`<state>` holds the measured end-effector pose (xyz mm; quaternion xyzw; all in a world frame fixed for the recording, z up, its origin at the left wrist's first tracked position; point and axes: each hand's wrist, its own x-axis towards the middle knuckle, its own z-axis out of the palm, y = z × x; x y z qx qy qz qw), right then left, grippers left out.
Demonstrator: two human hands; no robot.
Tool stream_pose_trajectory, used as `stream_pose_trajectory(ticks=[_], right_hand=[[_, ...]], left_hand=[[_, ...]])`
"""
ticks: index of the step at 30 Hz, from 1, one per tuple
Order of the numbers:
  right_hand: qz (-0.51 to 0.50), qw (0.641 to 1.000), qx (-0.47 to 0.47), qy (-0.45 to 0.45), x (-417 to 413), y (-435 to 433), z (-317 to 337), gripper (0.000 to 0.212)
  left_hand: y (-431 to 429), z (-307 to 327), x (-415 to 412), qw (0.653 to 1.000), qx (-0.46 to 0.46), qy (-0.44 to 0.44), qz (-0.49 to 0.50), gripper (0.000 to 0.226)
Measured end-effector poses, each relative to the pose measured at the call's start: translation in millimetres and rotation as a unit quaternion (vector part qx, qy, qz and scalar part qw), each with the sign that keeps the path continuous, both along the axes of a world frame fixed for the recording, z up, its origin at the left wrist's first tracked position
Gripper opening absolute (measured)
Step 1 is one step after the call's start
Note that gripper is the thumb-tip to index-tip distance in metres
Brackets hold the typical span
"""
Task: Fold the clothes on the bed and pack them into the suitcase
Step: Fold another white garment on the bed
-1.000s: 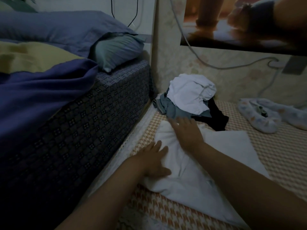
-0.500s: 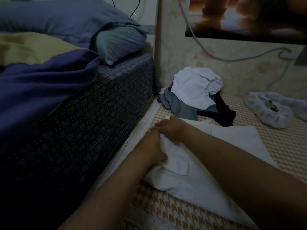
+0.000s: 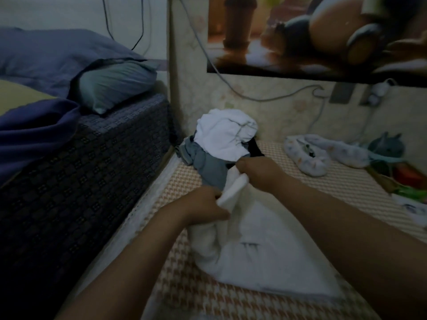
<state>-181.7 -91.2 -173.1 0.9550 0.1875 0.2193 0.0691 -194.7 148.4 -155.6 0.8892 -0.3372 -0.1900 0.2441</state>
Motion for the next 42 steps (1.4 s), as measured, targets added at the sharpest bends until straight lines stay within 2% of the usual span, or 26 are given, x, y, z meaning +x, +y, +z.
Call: stream_pose_trajectory(ticks=[3, 5, 7, 8, 9, 10, 11, 12, 13, 14, 15, 17, 19, 21, 23, 24, 25, 28, 29, 33, 35, 37, 39, 40, 42], right_hand=[[-0.057, 0.997, 0.042, 0.001, -30, -42, 4, 0.014], [-0.085, 0.996, 0.038, 0.018, -51, -67, -4, 0.011], [-0.134, 0.988, 0.041, 0.071, -75, -86, -18, 0.016], [-0.181, 0.975, 0.041, 0.124, -86, -92, -27, 0.023], [-0.241, 0.949, 0.061, 0.195, -97, -99, -37, 0.041], [-0.282, 0.919, 0.102, 0.255, -108, -102, -44, 0.066], [-0.290, 0.906, 0.160, 0.265, -116, -103, -52, 0.082], [-0.290, 0.903, 0.215, 0.232, -121, -104, -60, 0.079], [-0.289, 0.905, 0.263, 0.167, -123, -102, -64, 0.062], [-0.296, 0.905, 0.291, 0.097, -124, -98, -67, 0.047], [-0.296, 0.890, 0.340, 0.069, -123, -90, -67, 0.042], [-0.301, 0.855, 0.401, 0.132, -120, -75, -66, 0.054], [-0.281, 0.859, 0.379, 0.197, -115, -72, -69, 0.059], [-0.251, 0.880, 0.386, 0.120, -109, -72, -66, 0.044], [-0.238, 0.869, 0.434, -0.009, -104, -72, -60, 0.031], [-0.241, 0.860, 0.448, -0.032, -102, -75, -61, 0.029], [-0.247, 0.857, 0.453, -0.014, -100, -79, -64, 0.028], [-0.296, 0.880, 0.349, 0.130, -106, -90, -79, 0.029], [-0.311, 0.889, 0.304, 0.140, -111, -90, -83, 0.030], [-0.289, 0.934, 0.210, 0.005, -127, -67, -75, 0.035], [-0.239, 0.949, 0.205, -0.009, -140, -54, -66, 0.040], [-0.198, 0.955, 0.201, 0.096, -156, -42, -65, 0.050], [-0.203, 0.930, 0.177, 0.250, -174, -32, -72, 0.058], [-0.212, 0.918, 0.165, 0.291, -183, -28, -75, 0.061], [-0.223, 0.915, 0.155, 0.297, -195, -23, -76, 0.065]], left_hand=[[-43, 14, -30, 0.997, 0.006, 0.002, -0.074, 0.039], [-67, 11, -54, 0.989, 0.017, 0.090, -0.119, 0.043], [-84, 3, -74, 0.960, 0.040, 0.231, -0.153, 0.047], [-90, -1, -78, 0.948, 0.050, 0.264, -0.172, 0.046], [-95, -3, -81, 0.944, 0.045, 0.269, -0.187, 0.042], [-100, -5, -80, 0.947, 0.017, 0.253, -0.195, 0.038], [-103, -5, -78, 0.957, -0.025, 0.214, -0.194, 0.033], [-106, -7, -73, 0.969, -0.066, 0.152, -0.182, 0.029], [-107, -12, -67, 0.979, -0.096, 0.070, -0.167, 0.027], [-108, -18, -60, 0.982, -0.106, -0.022, -0.152, 0.028], [-107, -26, -53, 0.979, -0.092, -0.101, -0.149, 0.030], [-103, -45, -45, 0.965, -0.012, -0.196, -0.171, 0.043], [-99, -62, -42, 0.955, 0.062, -0.224, -0.186, 0.059], [-99, -70, -44, 0.965, 0.044, -0.204, -0.162, 0.062], [-102, -73, -47, 0.978, 0.008, -0.161, -0.132, 0.065], [-103, -76, -48, 0.980, 0.021, -0.147, -0.132, 0.068], [-104, -80, -49, 0.979, 0.057, -0.137, -0.143, 0.072], [-105, -89, -48, 0.957, 0.166, -0.143, -0.192, 0.087], [-104, -88, -47, 0.953, 0.177, -0.144, -0.199, 0.090], [-101, -81, -49, 0.946, 0.176, -0.157, -0.224, 0.094], [-97, -76, -58, 0.943, 0.163, -0.166, -0.237, 0.095], [-91, -74, -67, 0.943, 0.153, -0.163, -0.245, 0.102], [-83, -76, -77, 0.939, 0.160, -0.177, -0.248, 0.108], [-79, -80, -81, 0.936, 0.164, -0.191, -0.247, 0.110], [-71, -87, -87, 0.932, 0.162, -0.218, -0.240, 0.112]])
